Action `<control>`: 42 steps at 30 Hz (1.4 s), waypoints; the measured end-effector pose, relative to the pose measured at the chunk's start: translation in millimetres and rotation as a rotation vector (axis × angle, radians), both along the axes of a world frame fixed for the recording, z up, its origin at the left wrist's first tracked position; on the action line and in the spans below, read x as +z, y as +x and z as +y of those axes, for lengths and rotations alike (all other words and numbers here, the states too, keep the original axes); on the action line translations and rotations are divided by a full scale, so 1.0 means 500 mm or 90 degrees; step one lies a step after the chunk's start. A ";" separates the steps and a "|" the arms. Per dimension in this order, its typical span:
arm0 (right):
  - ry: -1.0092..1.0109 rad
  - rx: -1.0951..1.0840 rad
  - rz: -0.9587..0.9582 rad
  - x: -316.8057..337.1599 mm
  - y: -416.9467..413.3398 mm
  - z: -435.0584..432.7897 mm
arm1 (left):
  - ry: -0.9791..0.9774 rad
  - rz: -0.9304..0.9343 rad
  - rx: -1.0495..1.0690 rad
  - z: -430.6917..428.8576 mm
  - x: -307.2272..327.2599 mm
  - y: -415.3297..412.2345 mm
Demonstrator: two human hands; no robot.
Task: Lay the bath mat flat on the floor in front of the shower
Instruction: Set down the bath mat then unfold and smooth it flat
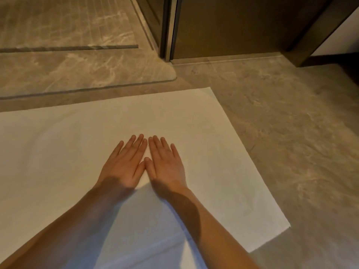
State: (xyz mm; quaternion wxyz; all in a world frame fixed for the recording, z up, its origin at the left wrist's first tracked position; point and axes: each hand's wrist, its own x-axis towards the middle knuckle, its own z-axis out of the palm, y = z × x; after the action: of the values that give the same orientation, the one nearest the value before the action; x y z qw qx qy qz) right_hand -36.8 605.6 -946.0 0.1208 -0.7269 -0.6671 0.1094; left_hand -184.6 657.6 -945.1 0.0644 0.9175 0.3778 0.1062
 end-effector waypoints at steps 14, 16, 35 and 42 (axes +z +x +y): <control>-0.038 -0.181 -0.065 0.002 0.360 -0.161 | -0.046 0.044 0.038 0.005 -0.009 0.001; -0.050 -0.191 -0.068 0.010 0.355 -0.157 | -0.050 0.037 0.026 -0.030 -0.004 0.002; -0.068 -0.136 -0.056 0.009 0.193 -0.287 | -0.069 0.064 -0.028 -0.161 0.001 -0.001; -0.073 -0.282 -0.060 0.008 0.319 -0.358 | -0.066 0.082 -0.044 -0.156 -0.006 -0.006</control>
State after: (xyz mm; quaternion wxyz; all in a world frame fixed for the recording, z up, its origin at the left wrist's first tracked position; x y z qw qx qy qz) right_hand 122.9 426.7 -941.8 0.0690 -0.8657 -0.4887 0.0839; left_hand -187.5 579.3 -948.0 0.0908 0.9303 0.3545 0.0250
